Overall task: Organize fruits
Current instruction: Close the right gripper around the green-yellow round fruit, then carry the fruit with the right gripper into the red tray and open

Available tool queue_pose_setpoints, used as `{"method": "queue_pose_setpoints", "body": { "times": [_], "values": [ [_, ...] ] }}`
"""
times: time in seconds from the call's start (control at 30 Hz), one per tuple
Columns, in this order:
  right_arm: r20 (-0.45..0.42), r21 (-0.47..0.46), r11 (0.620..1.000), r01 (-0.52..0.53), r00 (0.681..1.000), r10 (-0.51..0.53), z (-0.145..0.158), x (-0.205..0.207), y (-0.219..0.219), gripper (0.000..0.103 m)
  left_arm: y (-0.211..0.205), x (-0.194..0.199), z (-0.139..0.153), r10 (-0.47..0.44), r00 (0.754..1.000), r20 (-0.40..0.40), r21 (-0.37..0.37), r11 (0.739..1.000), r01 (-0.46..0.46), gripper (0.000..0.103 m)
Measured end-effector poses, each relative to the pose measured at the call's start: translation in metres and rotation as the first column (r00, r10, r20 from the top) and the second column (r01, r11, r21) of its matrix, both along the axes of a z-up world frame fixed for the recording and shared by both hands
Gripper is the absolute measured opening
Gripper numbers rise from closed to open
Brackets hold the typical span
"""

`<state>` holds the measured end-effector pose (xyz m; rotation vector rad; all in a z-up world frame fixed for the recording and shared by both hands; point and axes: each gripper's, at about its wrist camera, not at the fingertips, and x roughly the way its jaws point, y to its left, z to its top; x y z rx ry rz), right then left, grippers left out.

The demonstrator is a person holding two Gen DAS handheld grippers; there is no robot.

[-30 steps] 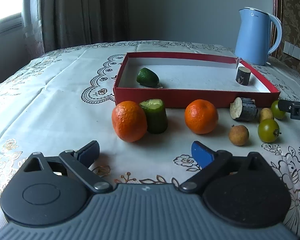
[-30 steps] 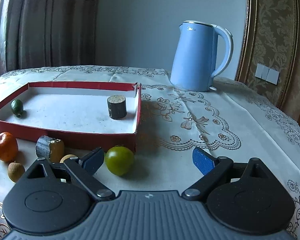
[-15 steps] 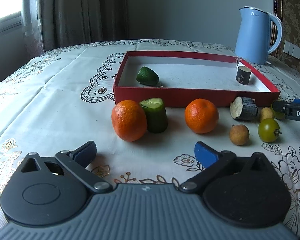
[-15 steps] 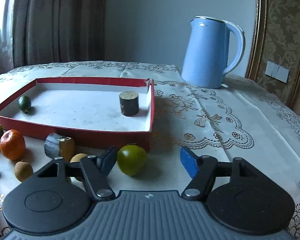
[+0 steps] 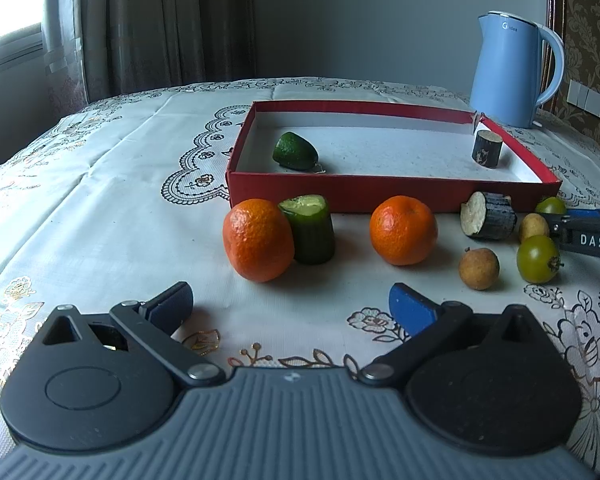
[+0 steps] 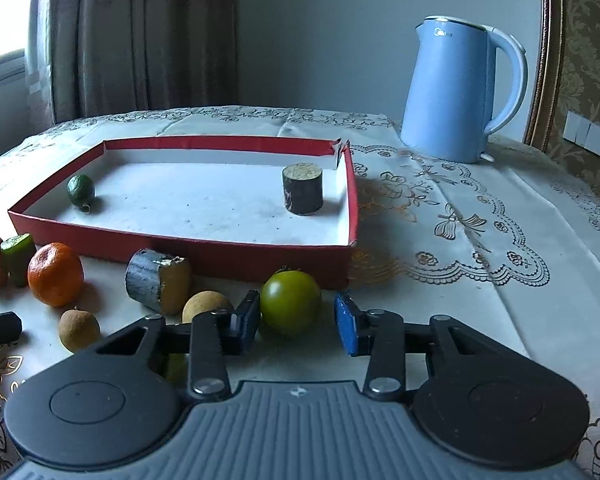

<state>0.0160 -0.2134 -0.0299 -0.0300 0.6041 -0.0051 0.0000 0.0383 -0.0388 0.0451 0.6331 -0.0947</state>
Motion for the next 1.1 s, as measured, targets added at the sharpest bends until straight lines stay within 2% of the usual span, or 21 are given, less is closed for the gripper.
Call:
{"method": "queue_pose_setpoints", "body": {
  "times": [0.47,0.8,1.1],
  "values": [
    [0.022,0.0,1.0,0.016,1.0,-0.016,0.004,-0.003,-0.003,0.033,-0.001,0.014,0.001,-0.01,1.0,-0.016,0.017,1.0,0.01,0.103],
    [0.031,0.008,1.0,0.012,0.999,-0.012,0.005,-0.005,-0.006,0.033,0.003,0.02,-0.001,-0.021,0.999,-0.025,-0.012,1.0,0.02,0.103],
    [0.134,-0.052,0.999,-0.012,0.991,0.019,0.047,-0.003,0.001,0.033,0.002,0.02,-0.001,-0.02,1.0,-0.024,-0.012,1.0,0.02,0.103]
  ]
}}
